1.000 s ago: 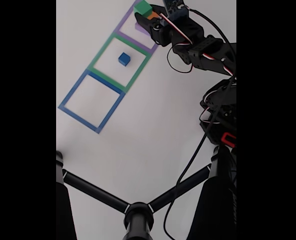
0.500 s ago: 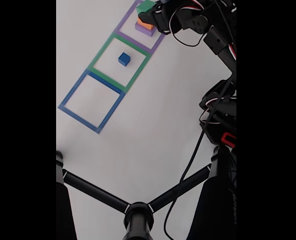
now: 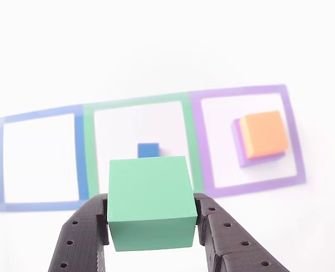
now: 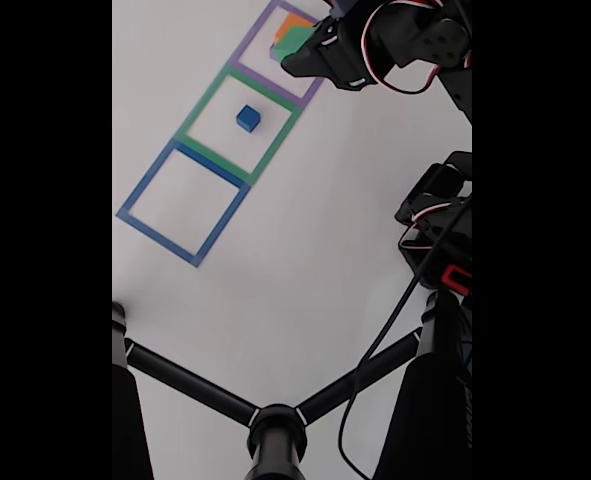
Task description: Tower of hanoi
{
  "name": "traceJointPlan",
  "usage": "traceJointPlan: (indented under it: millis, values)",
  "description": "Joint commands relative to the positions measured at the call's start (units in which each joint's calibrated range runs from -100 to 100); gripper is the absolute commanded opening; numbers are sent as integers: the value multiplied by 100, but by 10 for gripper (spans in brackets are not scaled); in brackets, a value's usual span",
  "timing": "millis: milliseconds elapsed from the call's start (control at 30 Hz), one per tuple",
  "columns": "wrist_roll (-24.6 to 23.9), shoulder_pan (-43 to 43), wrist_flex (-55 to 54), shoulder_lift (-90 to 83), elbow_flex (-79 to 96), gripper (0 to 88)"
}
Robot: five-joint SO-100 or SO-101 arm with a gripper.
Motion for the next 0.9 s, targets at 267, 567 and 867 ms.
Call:
traceJointPlan:
  millis: [267,567,867]
  values:
    - [59,-975,65,-257,-316,99]
    - [59,-1723,49,-257,-335,100]
    - [59,-2470,-8,-281,-153,102]
